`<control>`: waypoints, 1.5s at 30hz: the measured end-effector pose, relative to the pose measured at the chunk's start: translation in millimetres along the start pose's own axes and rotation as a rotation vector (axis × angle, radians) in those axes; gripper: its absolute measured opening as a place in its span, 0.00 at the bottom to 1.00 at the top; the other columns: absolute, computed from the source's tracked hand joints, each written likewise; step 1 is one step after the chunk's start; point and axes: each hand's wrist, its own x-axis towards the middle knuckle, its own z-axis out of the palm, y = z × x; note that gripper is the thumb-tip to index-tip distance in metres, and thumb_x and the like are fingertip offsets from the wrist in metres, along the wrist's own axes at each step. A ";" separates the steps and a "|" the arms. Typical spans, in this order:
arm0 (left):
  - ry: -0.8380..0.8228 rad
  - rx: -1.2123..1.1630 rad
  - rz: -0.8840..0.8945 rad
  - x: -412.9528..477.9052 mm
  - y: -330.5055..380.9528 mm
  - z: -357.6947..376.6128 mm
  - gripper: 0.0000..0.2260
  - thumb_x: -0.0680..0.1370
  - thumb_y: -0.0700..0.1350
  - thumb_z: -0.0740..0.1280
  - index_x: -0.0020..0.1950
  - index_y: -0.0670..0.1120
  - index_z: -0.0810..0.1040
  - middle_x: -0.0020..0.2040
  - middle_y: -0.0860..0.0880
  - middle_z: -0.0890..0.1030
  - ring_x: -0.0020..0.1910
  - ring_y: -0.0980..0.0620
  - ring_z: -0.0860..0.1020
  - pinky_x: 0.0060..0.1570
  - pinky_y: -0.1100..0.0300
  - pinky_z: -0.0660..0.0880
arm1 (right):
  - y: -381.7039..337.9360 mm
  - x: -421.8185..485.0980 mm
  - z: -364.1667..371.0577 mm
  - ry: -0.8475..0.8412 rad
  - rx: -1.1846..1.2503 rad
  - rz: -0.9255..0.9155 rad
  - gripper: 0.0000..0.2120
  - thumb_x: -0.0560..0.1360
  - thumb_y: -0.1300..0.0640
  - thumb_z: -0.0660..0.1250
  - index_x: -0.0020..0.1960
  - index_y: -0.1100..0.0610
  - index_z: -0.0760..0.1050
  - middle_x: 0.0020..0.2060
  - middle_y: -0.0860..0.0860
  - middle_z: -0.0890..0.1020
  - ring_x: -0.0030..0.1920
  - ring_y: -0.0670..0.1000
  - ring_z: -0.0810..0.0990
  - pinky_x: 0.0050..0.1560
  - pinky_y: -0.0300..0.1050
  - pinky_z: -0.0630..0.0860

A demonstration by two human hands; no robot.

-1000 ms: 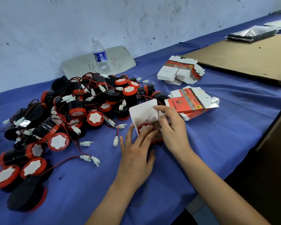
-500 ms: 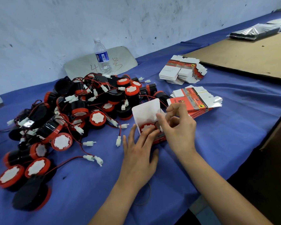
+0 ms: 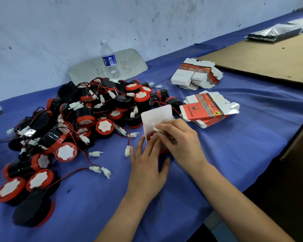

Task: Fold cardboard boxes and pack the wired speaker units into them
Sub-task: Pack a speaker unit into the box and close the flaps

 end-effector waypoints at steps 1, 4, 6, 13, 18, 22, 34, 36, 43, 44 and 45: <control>-0.001 -0.002 0.000 0.0 -0.1 -0.1 0.24 0.77 0.47 0.67 0.73 0.50 0.66 0.73 0.55 0.66 0.75 0.45 0.57 0.69 0.36 0.59 | -0.2 0.3 0.0 -0.019 -0.010 -0.007 0.07 0.72 0.68 0.70 0.50 0.65 0.82 0.44 0.57 0.83 0.45 0.57 0.81 0.46 0.41 0.74; -0.009 0.003 0.009 0.4 -0.1 -0.7 0.25 0.77 0.46 0.66 0.74 0.51 0.66 0.74 0.56 0.64 0.76 0.46 0.57 0.69 0.37 0.59 | -1.0 -0.3 -2.5 -0.034 -0.057 -0.004 0.08 0.74 0.66 0.68 0.53 0.62 0.81 0.44 0.56 0.83 0.43 0.57 0.80 0.40 0.50 0.78; -0.017 0.005 0.011 0.6 0.0 -0.8 0.25 0.77 0.44 0.66 0.74 0.52 0.66 0.75 0.56 0.64 0.75 0.45 0.58 0.69 0.37 0.60 | -0.9 -0.5 -4.4 -0.029 -0.116 0.016 0.08 0.76 0.63 0.68 0.54 0.59 0.81 0.43 0.53 0.83 0.41 0.56 0.79 0.32 0.55 0.78; 0.000 0.023 0.025 -0.1 0.7 -1.1 0.27 0.75 0.41 0.66 0.73 0.53 0.67 0.74 0.55 0.65 0.73 0.43 0.61 0.67 0.37 0.63 | 3.8 1.3 -4.5 0.103 -0.248 -0.084 0.06 0.73 0.60 0.72 0.48 0.54 0.85 0.39 0.48 0.84 0.41 0.58 0.77 0.39 0.47 0.75; 0.006 0.064 0.036 0.4 3.1 -1.6 0.28 0.73 0.39 0.67 0.72 0.54 0.69 0.72 0.53 0.68 0.69 0.39 0.65 0.65 0.35 0.64 | 13.9 2.3 -1.9 0.082 -0.278 0.058 0.01 0.70 0.64 0.74 0.40 0.60 0.83 0.43 0.51 0.83 0.49 0.62 0.76 0.45 0.55 0.77; -0.027 0.124 0.019 0.3 5.3 -3.3 0.28 0.75 0.41 0.67 0.73 0.56 0.67 0.74 0.55 0.65 0.72 0.41 0.62 0.67 0.36 0.62 | 18.4 0.3 -0.2 -0.029 -0.212 0.217 0.02 0.72 0.63 0.72 0.40 0.59 0.83 0.67 0.50 0.73 0.61 0.53 0.66 0.54 0.48 0.73; -0.072 0.154 -0.044 1.8 10.6 -6.0 0.28 0.75 0.43 0.64 0.74 0.59 0.64 0.74 0.57 0.61 0.73 0.45 0.57 0.69 0.38 0.57 | 16.5 3.2 -3.6 -0.060 0.295 0.536 0.26 0.77 0.66 0.61 0.72 0.48 0.65 0.58 0.46 0.77 0.56 0.46 0.77 0.52 0.42 0.76; -0.078 0.159 -0.072 2.4 16.3 -4.1 0.26 0.75 0.42 0.63 0.72 0.57 0.66 0.73 0.54 0.61 0.73 0.44 0.57 0.68 0.37 0.57 | 18.4 2.6 -2.5 -0.098 0.289 0.600 0.29 0.76 0.66 0.63 0.73 0.46 0.63 0.58 0.48 0.77 0.54 0.49 0.78 0.51 0.45 0.78; -0.035 0.116 -0.235 10.8 35.6 4.8 0.18 0.74 0.43 0.63 0.64 0.52 0.72 0.69 0.52 0.61 0.69 0.41 0.59 0.67 0.35 0.58 | 24.2 1.7 1.1 -0.164 0.335 0.763 0.29 0.73 0.67 0.64 0.70 0.46 0.66 0.46 0.43 0.79 0.45 0.40 0.78 0.39 0.29 0.74; -0.003 0.083 -0.240 11.2 36.2 6.8 0.17 0.74 0.42 0.64 0.63 0.51 0.74 0.69 0.52 0.63 0.69 0.41 0.60 0.66 0.36 0.59 | 24.5 1.7 1.7 -0.153 0.355 0.778 0.27 0.73 0.67 0.65 0.68 0.48 0.68 0.45 0.42 0.79 0.45 0.41 0.78 0.39 0.27 0.73; 0.033 0.043 -0.231 11.0 35.9 9.1 0.15 0.74 0.41 0.65 0.61 0.49 0.76 0.69 0.51 0.65 0.69 0.40 0.61 0.66 0.37 0.60 | 24.5 1.7 2.3 -0.142 0.367 0.786 0.25 0.72 0.67 0.65 0.65 0.49 0.69 0.44 0.42 0.79 0.45 0.41 0.78 0.39 0.27 0.72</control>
